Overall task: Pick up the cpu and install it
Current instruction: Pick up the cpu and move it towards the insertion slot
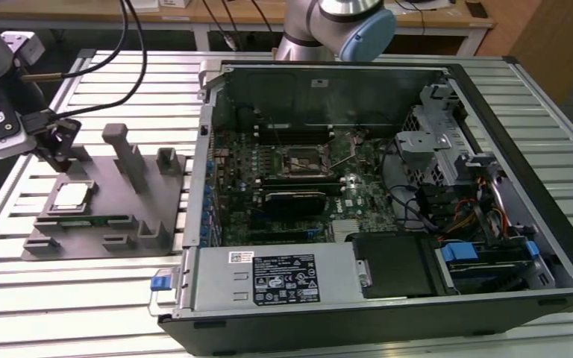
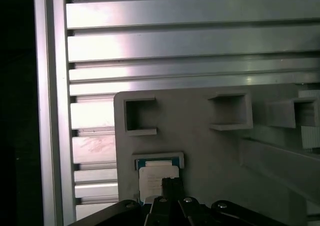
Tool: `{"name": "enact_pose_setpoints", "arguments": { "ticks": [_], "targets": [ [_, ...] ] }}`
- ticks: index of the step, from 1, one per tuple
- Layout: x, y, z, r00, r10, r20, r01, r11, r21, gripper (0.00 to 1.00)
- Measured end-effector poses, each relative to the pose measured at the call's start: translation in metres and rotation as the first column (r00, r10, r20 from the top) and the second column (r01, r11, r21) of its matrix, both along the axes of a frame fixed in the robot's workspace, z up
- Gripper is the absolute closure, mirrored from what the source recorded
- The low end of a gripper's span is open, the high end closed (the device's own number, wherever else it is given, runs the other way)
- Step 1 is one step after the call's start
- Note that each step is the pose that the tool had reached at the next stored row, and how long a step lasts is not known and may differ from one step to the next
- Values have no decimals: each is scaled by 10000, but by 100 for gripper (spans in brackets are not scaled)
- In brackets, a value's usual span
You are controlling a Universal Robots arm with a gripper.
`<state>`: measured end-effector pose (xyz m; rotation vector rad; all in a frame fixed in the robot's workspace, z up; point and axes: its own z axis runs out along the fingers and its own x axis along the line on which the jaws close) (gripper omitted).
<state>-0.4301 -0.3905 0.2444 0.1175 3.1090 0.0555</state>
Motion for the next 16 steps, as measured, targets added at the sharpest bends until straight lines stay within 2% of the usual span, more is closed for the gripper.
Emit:
{"name": "enact_pose_setpoints", "arguments": {
  "ticks": [9, 16],
  "targets": [
    [-3, -62, -92, 10000, 1, 3, -1, 10000, 1, 89],
    [-6, -83, -167, 10000, 10, 6, -10, 10000, 1, 89]
  ]
}}
